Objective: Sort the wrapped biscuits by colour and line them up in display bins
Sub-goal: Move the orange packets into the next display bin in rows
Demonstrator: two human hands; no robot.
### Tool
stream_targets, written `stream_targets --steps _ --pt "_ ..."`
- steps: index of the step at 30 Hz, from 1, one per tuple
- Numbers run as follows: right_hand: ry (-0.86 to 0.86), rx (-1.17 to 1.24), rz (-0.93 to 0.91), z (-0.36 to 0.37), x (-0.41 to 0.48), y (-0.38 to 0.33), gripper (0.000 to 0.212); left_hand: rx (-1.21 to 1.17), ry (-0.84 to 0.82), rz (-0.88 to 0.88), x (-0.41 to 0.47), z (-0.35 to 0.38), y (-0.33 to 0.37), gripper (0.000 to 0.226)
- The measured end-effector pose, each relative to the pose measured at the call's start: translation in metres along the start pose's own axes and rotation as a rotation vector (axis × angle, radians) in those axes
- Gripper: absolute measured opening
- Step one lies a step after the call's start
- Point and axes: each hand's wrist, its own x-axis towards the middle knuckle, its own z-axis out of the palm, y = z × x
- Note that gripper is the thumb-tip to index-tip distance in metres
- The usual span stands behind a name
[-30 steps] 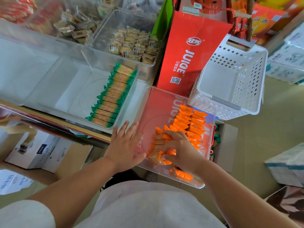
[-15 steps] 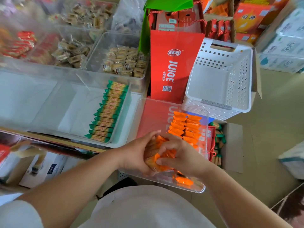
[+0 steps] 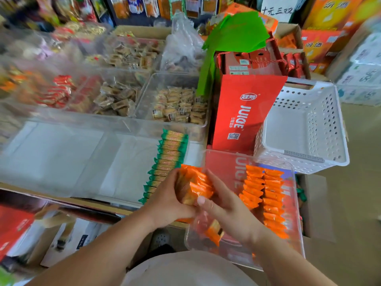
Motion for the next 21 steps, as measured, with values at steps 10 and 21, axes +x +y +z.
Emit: stream_targets --steps 10,21 --pt "0.008 -0.028 0.028 0.138 0.092 -0.068 0.095 0.012 -0.025 0.156 0.0 -0.157 -0.056 0.1" --pt "0.006 -0.245 0.186 0.245 0.174 -0.102 0.074 0.076 0.265 0.103 0.005 -0.301 -0.142 0.096"
